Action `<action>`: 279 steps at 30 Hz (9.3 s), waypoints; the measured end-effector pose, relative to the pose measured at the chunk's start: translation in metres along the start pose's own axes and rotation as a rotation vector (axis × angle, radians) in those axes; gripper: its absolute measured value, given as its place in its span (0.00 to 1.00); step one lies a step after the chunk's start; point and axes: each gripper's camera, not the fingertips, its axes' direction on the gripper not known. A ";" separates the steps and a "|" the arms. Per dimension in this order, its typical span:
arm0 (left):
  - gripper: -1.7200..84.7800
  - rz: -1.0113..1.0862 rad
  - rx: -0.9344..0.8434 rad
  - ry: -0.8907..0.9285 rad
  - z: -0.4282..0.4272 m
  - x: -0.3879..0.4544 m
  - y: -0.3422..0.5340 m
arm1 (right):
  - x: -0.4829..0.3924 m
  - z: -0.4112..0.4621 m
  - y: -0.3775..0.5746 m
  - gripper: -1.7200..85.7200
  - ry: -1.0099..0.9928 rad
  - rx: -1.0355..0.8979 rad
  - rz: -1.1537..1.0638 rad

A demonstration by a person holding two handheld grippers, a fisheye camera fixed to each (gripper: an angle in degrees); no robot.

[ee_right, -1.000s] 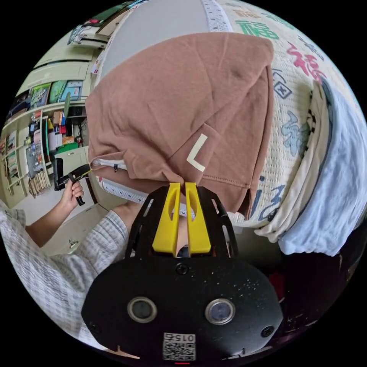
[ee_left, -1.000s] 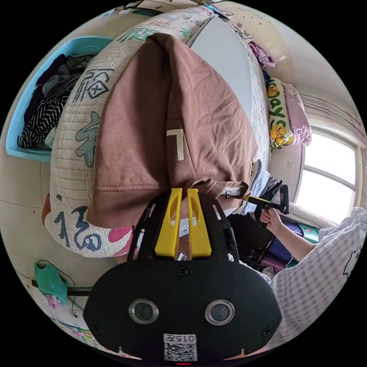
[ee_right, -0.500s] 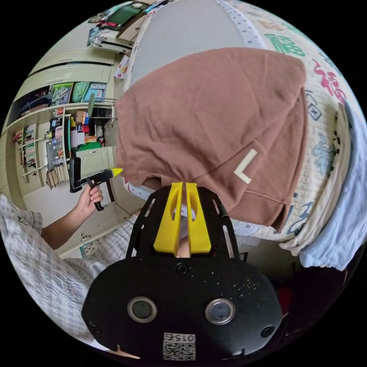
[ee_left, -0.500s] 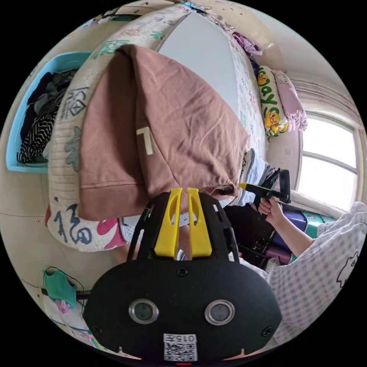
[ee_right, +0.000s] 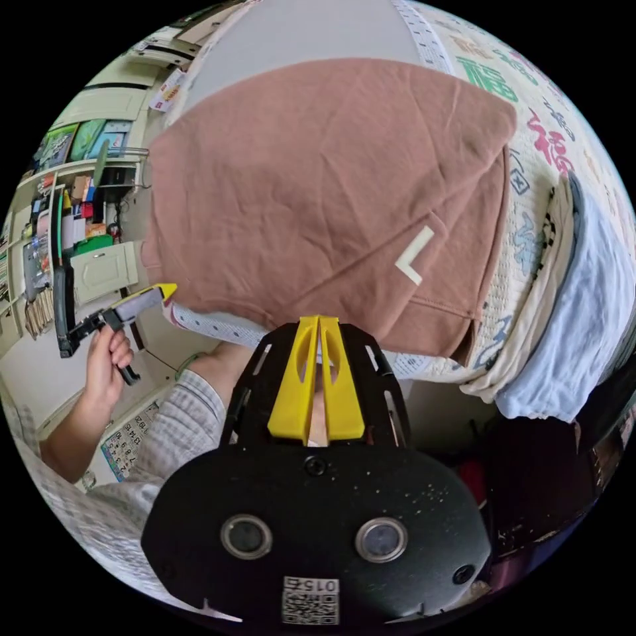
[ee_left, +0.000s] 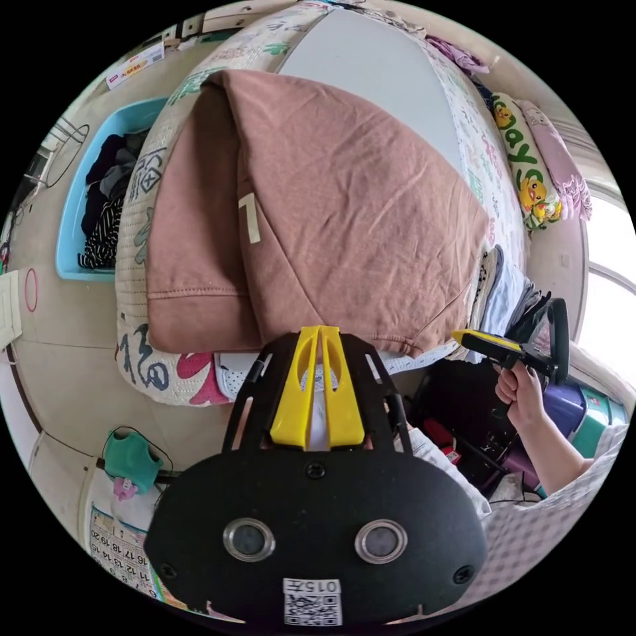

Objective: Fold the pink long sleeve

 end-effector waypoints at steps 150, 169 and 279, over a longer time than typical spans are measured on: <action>0.01 -0.049 0.473 0.313 0.169 0.120 0.176 | -0.262 0.396 0.091 0.02 0.384 0.580 0.308; 0.01 -0.051 0.471 0.403 0.188 0.133 0.155 | -0.283 0.406 0.072 0.02 0.468 0.569 0.311; 0.07 0.087 0.426 0.378 0.200 -0.198 0.174 | 0.096 0.154 0.207 0.13 -0.454 0.624 0.025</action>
